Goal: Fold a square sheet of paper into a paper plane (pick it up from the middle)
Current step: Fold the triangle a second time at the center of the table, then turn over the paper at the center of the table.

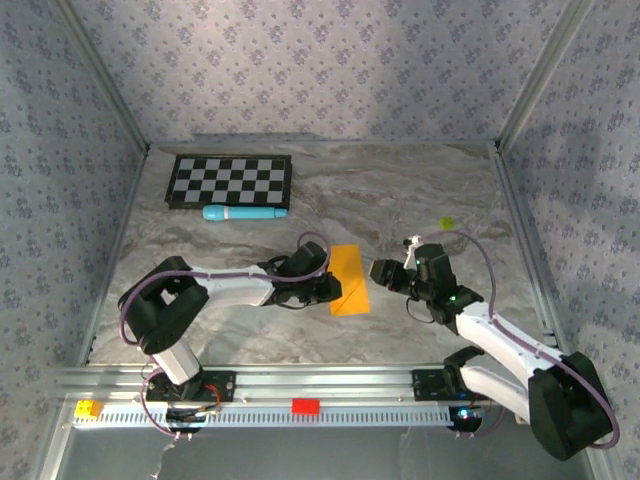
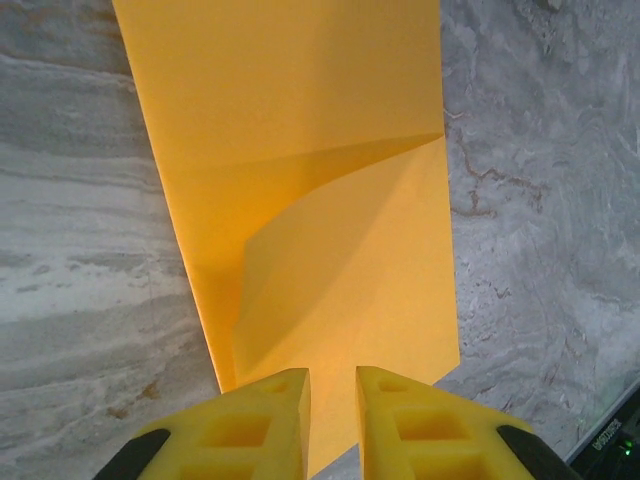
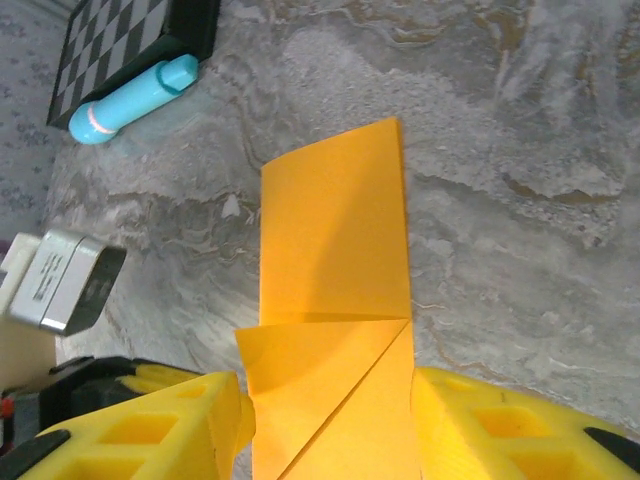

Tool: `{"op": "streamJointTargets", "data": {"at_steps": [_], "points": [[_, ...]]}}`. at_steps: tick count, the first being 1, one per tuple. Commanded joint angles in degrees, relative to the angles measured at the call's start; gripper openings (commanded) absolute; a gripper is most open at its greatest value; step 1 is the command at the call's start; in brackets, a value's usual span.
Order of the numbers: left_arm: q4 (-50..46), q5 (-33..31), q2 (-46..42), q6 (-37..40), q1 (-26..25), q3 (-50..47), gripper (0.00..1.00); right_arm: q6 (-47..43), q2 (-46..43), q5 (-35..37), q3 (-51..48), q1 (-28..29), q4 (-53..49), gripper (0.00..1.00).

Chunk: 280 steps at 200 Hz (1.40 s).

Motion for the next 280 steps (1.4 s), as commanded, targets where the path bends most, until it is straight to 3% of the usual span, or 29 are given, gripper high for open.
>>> {"op": "streamJointTargets", "data": {"at_steps": [1,53,125,187,280], "points": [[0.2,-1.1,-1.1,-1.6,0.4,1.3,0.19,-5.5,-3.4,0.4,0.3,0.5,-3.2,0.49],[-0.1,0.9,0.1,0.6,0.7,3.6,0.20,-2.1,-7.2,0.7,-1.3,-0.4,-7.1,0.53],[-3.8,1.2,0.9,5.7,2.5,6.3,0.19,3.5,3.9,-8.7,3.9,0.0,-8.7,0.47],[-9.9,2.8,5.0,10.2,4.3,11.0,0.14,10.8,13.1,-10.6,7.4,2.1,-14.5,0.37],[-10.5,1.2,8.0,10.6,4.5,8.2,0.09,15.0,17.6,-8.6,9.6,6.5,-18.7,0.40]]}}
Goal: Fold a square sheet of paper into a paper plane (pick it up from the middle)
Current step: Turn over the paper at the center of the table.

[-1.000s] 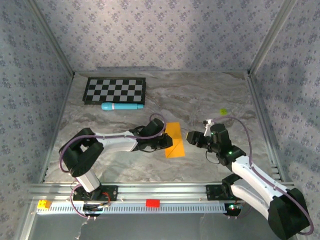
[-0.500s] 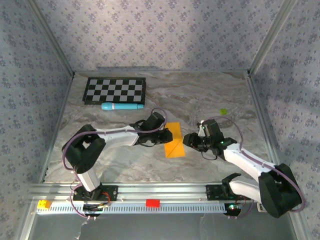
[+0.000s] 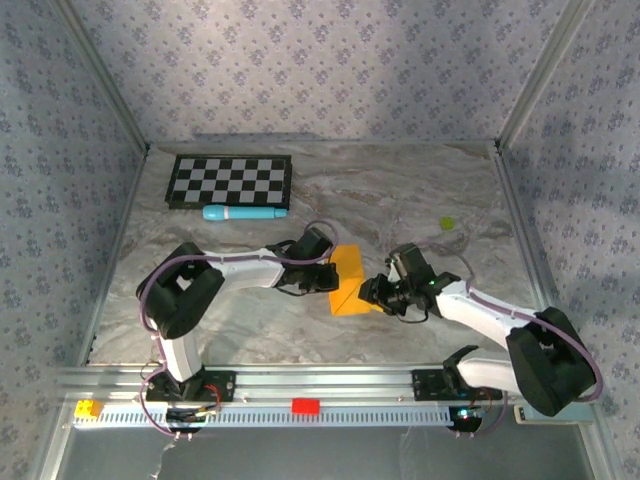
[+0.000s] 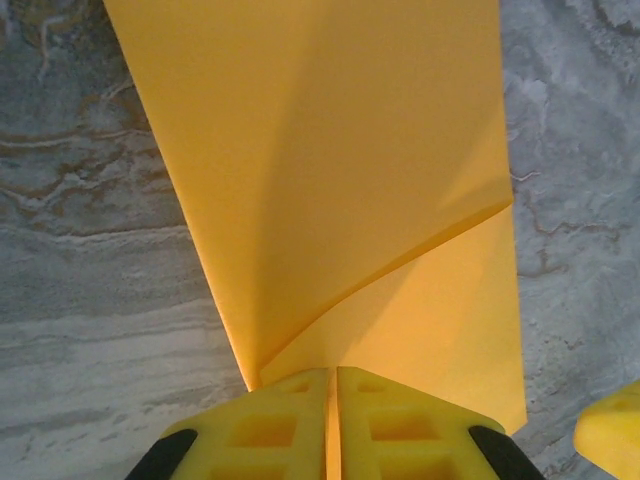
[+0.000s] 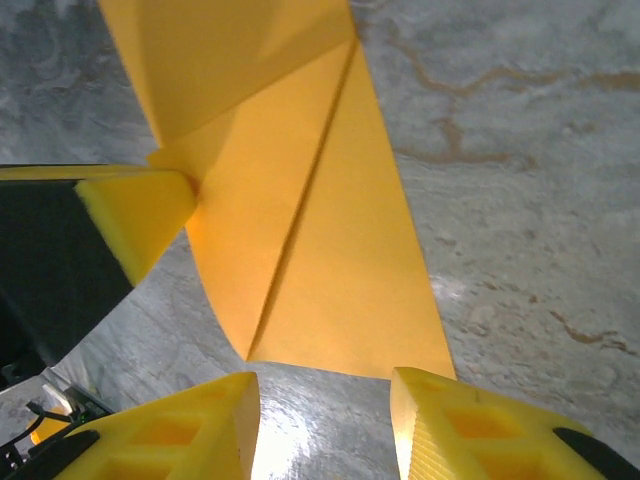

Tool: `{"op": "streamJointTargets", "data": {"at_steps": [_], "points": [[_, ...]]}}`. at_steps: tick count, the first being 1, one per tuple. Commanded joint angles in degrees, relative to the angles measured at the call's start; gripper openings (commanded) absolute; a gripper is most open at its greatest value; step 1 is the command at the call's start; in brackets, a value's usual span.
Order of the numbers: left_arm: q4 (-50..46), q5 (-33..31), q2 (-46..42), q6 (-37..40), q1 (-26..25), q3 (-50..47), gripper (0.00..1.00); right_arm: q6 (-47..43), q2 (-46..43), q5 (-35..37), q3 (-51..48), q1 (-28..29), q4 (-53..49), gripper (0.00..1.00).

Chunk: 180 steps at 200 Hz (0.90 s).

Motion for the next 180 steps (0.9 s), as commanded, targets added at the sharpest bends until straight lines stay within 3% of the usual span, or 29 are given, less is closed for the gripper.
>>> {"op": "streamJointTargets", "data": {"at_steps": [1,54,134,180], "points": [[-0.8,-0.4,0.8,0.6,0.4,-1.1,0.09,1.2,2.4,0.4,2.5,0.7,-3.4,0.40],[-0.7,-0.6,0.5,-0.3,0.2,-3.0,0.08,1.7,5.3,2.1,3.0,1.2,-3.0,0.40],[-0.9,-0.5,0.5,-0.6,-0.2,-3.1,0.07,1.2,10.4,-1.1,5.5,1.7,3.9,0.40],[-1.5,-0.5,0.6,-0.2,-0.4,-2.4,0.07,-1.5,12.4,-2.7,8.2,0.3,6.8,0.47]]}}
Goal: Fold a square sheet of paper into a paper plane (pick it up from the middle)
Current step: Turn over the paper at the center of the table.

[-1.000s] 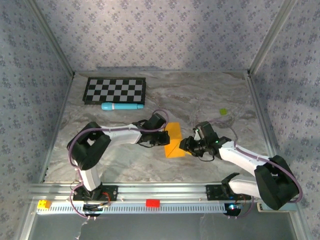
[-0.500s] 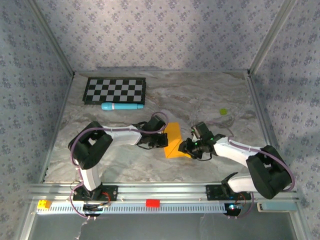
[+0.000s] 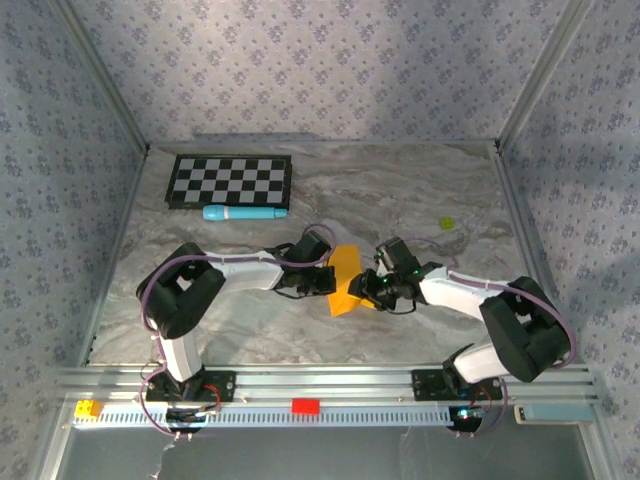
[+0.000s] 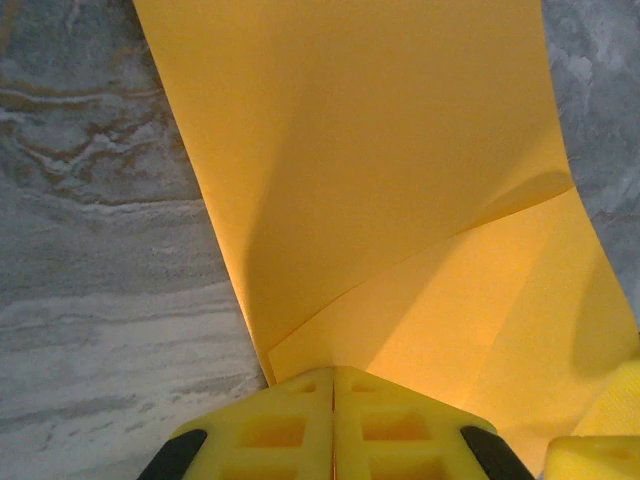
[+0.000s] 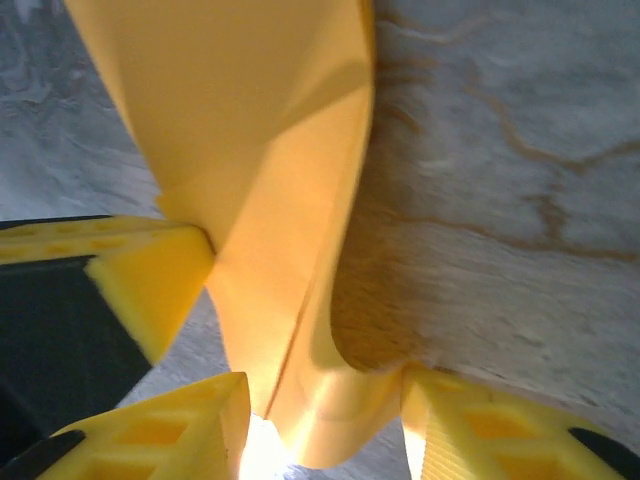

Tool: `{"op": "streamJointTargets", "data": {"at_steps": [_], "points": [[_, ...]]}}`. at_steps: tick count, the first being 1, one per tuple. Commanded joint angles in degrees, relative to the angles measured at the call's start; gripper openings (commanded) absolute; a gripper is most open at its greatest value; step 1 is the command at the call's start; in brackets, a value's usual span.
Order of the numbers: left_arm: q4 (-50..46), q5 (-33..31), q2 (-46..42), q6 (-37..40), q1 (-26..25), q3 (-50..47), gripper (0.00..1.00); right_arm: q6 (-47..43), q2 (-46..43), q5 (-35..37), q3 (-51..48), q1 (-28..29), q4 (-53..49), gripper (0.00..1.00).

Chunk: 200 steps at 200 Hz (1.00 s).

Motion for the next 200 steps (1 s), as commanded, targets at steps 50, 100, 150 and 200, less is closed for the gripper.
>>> {"op": "streamJointTargets", "data": {"at_steps": [50,100,150,200], "points": [[-2.6,-0.6,0.2,0.1,-0.4,-0.8,0.07,-4.2,5.2,-5.2,5.4,-4.3,2.5,0.49],[-2.1,-0.7,-0.5,-0.4,-0.3,-1.2,0.07,-2.7,7.0,-4.3,4.7,-4.9,3.9,0.49],[-1.9,-0.8,-1.1,-0.7,-0.4,-1.5,0.07,-2.4,7.7,-5.3,2.9,-5.9,8.1,0.43],[-2.3,-0.9,-1.2,-0.6,-0.4,-1.1,0.07,-1.1,9.3,-6.6,1.1,-7.2,12.9,0.35]]}}
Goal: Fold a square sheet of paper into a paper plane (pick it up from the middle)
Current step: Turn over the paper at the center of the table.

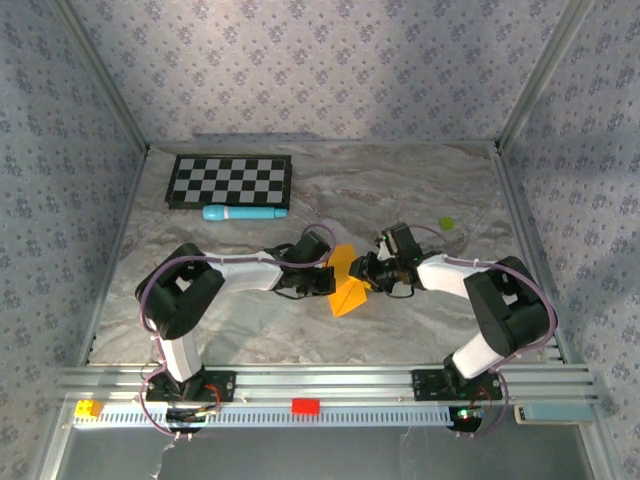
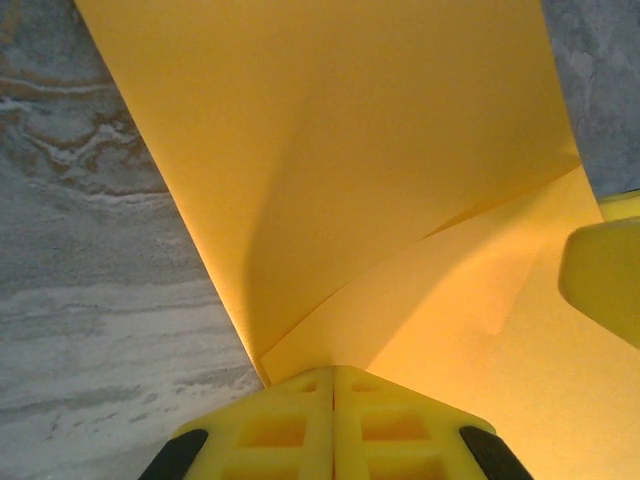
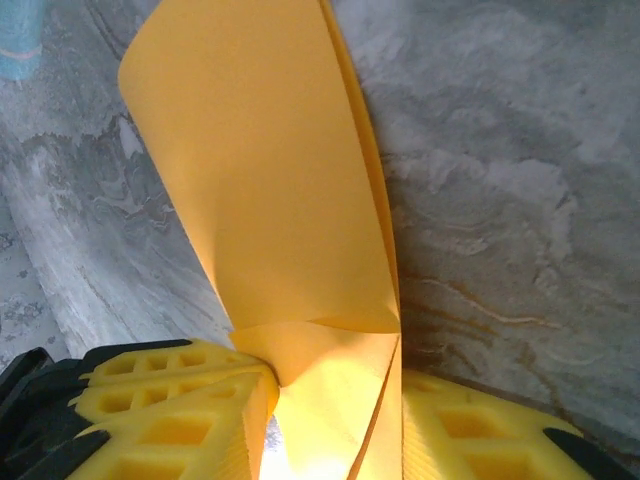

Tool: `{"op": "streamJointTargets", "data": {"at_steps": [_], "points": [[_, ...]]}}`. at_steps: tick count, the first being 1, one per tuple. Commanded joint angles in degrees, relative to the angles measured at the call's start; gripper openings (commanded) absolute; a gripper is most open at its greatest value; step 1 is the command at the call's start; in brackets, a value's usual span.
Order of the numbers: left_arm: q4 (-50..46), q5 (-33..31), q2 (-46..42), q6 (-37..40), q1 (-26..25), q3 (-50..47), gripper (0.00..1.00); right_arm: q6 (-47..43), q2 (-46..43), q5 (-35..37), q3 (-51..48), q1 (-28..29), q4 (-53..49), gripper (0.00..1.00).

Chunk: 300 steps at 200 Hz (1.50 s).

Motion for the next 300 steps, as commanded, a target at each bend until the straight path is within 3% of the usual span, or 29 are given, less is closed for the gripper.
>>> {"op": "streamJointTargets", "data": {"at_steps": [1,131,171,221,253,274,300], "points": [[-2.3,-0.9,-0.7,-0.5,-0.4,-0.7,0.07,1.1,1.2,-2.0,-1.5,-0.5,3.4,0.35],[-1.5,-0.8,-1.3,-1.1,-0.4,-1.2,0.07,0.4,1.8,-2.4,-2.9,-0.8,7.6,0.13],[1.3,-1.5,-5.7,-1.2,-0.4,-2.7,0.17,-1.9,-1.9,-1.7,-3.3,-0.6,6.8,0.06],[1.9,-11.1,-17.3,-1.7,-0.2,-7.7,0.36,-12.2,-14.2,9.5,-0.7,1.9,-6.3,0.05],[0.3,-17.0,-24.8,-2.3,0.5,-10.5,0.42,-19.4,-21.2,17.3,1.1,3.9,-14.6,0.05],[1.4,-18.2,-28.5,-2.5,1.1,-12.6,0.48,-22.5,-23.8,21.1,2.7,4.5,-19.8,0.06],[-2.2,-18.4,-29.8,0.2,1.3,-10.4,0.49,-26.2,-24.7,26.3,5.0,5.5,-25.4,0.06]]}}
